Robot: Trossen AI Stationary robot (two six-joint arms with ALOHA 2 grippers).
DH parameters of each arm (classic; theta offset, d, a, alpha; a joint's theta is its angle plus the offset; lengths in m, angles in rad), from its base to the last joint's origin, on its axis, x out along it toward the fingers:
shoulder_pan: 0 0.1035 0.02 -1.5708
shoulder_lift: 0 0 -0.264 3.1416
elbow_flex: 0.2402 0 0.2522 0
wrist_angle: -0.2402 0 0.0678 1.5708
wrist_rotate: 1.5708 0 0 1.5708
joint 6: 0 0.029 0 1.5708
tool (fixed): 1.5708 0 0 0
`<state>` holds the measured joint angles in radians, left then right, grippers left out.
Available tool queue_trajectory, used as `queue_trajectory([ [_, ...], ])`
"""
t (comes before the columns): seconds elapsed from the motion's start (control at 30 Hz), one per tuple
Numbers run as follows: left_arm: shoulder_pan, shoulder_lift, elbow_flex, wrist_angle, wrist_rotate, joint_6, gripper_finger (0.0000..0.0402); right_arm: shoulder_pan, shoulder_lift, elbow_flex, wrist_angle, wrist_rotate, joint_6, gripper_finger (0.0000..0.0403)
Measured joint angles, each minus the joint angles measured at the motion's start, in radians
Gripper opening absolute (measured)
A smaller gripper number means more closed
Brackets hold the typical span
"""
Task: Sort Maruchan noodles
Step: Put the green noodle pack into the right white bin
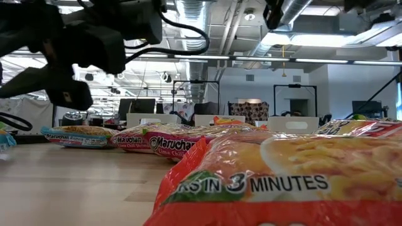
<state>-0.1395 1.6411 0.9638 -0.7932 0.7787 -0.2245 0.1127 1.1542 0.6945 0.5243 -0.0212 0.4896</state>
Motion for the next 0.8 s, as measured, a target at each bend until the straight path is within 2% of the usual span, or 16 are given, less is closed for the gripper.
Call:
queue_trajectory([
  [0.17, -0.054, 0.008, 0.0, 0.016, -0.012, -0.009, 0.0166, -0.002, 0.0, 0.009, 0.003, 0.0, 0.0, 0.0185],
  [0.37, -0.098, 0.015, 0.0, 0.031, -0.124, -0.032, 0.0166, -0.002, -0.01, 0.008, 0.006, -0.001, 0.0, 0.0185],
  [0.67, -0.101, 0.015, 0.0, 0.053, -0.125, -0.071, 0.0166, -0.002, -0.008, 0.008, 0.008, -0.002, 0.0, 0.0185],
  [0.8, -0.101, 0.03, 0.0, 0.058, -0.074, -0.076, 0.0166, -0.002, -0.008, 0.008, 0.008, -0.003, 0.0, 0.0185],
])
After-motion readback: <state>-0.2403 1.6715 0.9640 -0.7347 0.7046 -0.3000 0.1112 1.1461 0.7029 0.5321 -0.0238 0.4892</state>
